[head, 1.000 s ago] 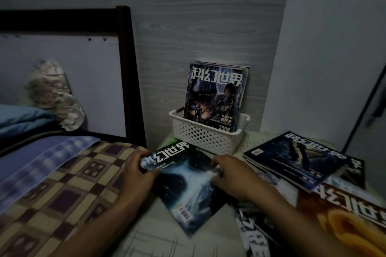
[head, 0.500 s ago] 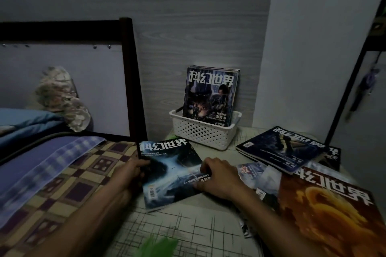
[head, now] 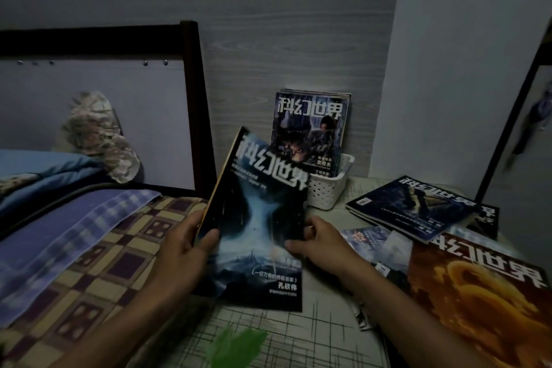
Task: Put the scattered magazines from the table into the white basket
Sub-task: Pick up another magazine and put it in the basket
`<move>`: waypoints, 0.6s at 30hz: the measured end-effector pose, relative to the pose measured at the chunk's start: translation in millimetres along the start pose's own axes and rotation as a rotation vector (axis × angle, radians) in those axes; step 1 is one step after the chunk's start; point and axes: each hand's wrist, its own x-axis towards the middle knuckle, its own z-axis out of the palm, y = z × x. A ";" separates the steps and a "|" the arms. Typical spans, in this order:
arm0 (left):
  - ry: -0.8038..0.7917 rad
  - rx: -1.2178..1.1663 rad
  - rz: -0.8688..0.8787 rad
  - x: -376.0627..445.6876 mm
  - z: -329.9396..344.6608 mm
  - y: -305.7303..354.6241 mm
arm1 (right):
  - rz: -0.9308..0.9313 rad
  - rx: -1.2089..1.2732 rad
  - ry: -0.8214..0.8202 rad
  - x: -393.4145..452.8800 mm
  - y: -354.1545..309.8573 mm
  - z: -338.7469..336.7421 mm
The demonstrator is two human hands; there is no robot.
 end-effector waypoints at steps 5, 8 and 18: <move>-0.029 -0.064 0.150 7.7 -7.8 10.6 | -0.113 0.298 0.102 2.6 -19.0 -12.8; 0.037 0.135 0.164 37.3 1.1 16.4 | -0.223 0.172 0.171 10.2 -43.7 -34.4; 0.158 0.227 0.214 203.5 72.3 48.7 | -0.537 -0.488 0.683 88.4 -105.8 -108.3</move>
